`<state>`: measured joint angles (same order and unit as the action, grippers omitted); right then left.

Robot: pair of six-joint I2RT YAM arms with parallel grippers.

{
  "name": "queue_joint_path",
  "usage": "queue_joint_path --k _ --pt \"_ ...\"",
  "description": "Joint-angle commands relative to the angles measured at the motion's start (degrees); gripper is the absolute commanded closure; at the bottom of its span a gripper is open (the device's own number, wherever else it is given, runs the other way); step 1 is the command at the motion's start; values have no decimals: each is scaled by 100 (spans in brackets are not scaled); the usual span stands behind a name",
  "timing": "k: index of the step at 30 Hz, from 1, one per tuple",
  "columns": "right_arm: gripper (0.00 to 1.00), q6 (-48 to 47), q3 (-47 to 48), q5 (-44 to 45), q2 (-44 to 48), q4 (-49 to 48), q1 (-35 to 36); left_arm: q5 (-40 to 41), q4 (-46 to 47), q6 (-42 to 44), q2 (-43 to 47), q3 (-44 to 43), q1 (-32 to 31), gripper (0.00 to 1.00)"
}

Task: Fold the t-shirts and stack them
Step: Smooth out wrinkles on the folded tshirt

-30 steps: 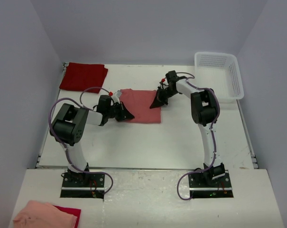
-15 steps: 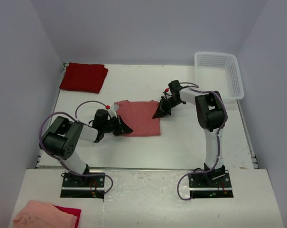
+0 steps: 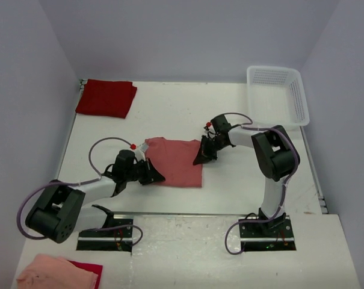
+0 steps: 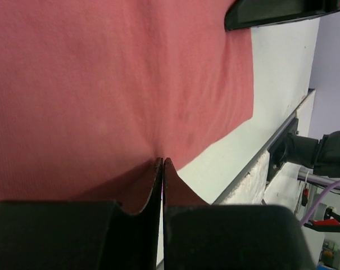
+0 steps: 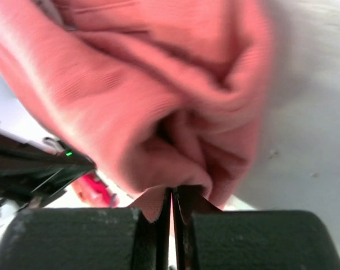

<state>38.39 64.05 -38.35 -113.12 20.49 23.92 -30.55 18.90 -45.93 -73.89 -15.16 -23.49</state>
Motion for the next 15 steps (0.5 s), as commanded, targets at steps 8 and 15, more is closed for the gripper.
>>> queue_joint_path --k 8,15 --pt "91 -921 652 750 1009 120 578 400 -1563 84 1789 -549 -183 93" --pt "56 -1352 1408 2075 2477 1483 1184 1645 -3583 927 1976 -1963 -192 51"
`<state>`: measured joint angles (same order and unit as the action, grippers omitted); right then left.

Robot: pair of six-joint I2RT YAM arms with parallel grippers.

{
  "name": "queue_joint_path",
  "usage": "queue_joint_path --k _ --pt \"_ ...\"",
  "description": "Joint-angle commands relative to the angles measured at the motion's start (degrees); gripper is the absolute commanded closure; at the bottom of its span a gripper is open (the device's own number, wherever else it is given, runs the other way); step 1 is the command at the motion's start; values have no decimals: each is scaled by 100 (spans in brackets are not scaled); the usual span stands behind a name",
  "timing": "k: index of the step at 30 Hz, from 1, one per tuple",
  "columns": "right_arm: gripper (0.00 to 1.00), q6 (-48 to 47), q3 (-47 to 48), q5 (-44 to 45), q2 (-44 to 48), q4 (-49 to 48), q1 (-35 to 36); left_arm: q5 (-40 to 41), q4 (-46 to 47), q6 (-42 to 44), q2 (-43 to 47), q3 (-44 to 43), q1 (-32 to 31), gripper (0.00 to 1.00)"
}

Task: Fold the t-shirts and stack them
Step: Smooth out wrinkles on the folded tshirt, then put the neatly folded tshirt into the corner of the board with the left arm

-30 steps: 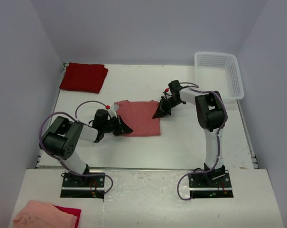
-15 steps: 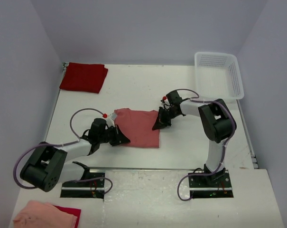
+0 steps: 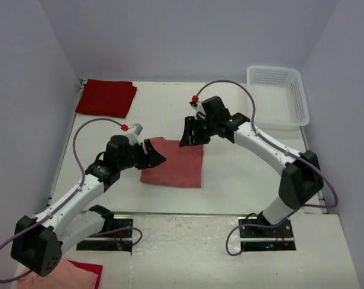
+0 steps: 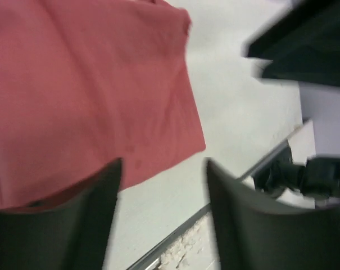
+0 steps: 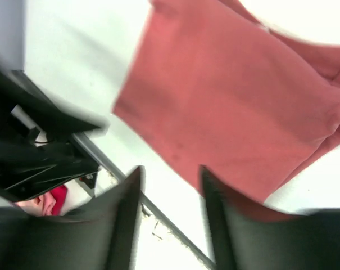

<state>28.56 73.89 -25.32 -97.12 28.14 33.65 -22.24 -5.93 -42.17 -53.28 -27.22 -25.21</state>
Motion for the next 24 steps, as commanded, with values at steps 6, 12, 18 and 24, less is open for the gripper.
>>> queue_joint_path --k 6,12,18,24 --pt "27 -491 -119 1371 2213 1237 388 2006 -2228 1070 -1342 -1672 410 0" --pt "27 -500 -612 1627 3391 1572 388 1555 -2114 1563 -1905 -1900 1141 21" --pt "26 -544 -1051 1354 4122 1484 388 1662 -2131 1624 -2388 -2103 1159 20" --pt "26 -544 -1456 1249 4499 1370 388 1451 -2140 1809 -2749 -2208 1168 23"
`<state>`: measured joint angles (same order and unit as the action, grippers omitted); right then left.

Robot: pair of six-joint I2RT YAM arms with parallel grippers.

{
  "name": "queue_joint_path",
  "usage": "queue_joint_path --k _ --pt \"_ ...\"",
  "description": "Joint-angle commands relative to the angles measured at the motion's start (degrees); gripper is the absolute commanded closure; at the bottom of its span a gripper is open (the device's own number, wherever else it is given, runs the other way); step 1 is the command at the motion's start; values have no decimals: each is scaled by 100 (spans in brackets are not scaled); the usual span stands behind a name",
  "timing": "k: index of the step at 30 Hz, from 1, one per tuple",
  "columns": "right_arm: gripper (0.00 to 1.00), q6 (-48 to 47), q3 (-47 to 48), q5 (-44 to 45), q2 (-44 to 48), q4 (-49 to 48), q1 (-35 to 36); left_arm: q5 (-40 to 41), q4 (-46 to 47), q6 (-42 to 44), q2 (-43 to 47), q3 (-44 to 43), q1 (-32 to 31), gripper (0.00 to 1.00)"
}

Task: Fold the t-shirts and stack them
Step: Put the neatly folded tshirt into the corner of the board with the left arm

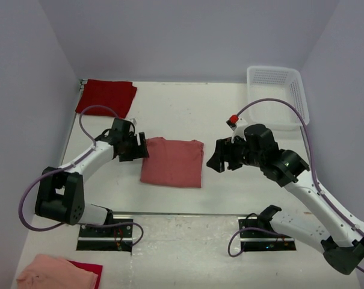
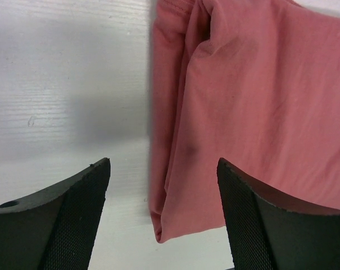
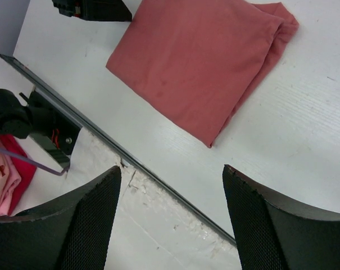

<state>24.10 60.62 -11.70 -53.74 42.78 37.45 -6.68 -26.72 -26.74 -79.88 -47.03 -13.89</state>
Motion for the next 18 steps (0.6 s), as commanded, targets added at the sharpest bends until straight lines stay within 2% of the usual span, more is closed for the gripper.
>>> queue_joint_path --k 1,7,18 --pt "26 -98 -225 -139 223 -191 -1 -132 -87 283 -133 -237 35 23" --pt "26 -54 -603 -279 636 -560 8 -518 8 459 -519 -290 79 25" --pt "25 -177 -578 -253 759 -499 -1 -1582 492 486 -1047 -123 361 29"
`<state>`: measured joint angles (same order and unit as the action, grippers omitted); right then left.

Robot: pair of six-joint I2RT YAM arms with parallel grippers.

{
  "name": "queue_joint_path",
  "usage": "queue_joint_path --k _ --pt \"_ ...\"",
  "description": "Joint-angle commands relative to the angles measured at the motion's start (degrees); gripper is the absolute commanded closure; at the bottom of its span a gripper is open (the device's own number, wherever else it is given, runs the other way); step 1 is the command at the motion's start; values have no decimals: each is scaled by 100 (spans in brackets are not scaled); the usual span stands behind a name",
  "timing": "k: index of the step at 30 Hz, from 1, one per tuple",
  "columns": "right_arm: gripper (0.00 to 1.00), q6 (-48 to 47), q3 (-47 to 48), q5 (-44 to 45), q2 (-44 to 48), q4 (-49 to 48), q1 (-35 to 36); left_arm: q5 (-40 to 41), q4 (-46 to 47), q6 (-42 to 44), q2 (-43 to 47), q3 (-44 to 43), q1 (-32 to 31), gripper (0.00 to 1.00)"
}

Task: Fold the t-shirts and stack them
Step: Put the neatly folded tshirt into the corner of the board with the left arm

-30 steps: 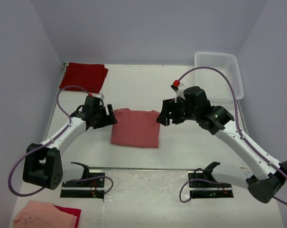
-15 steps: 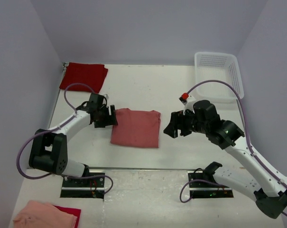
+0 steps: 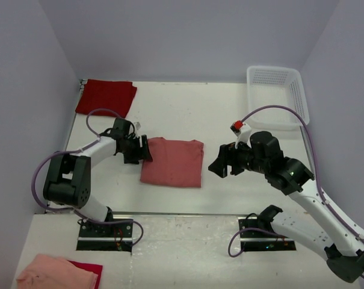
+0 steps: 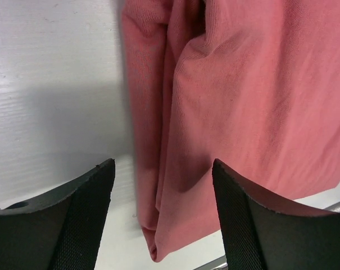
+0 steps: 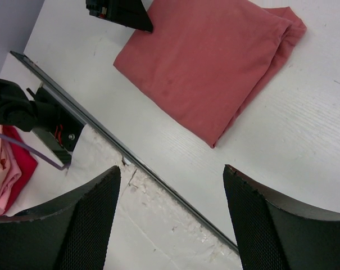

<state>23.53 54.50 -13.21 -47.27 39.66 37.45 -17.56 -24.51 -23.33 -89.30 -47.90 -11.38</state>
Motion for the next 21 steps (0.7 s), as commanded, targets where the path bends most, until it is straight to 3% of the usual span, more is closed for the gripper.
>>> queue_joint_path --k 1,10,21 --pt "25 -112 34 -103 147 -187 8 -537 263 145 -158 -35 144 30" --pt "25 -7 26 -120 358 -204 -1 -1231 377 224 -483 26 320 33" --pt "25 55 26 -199 569 -230 -1 -907 175 268 -492 53 426 33"
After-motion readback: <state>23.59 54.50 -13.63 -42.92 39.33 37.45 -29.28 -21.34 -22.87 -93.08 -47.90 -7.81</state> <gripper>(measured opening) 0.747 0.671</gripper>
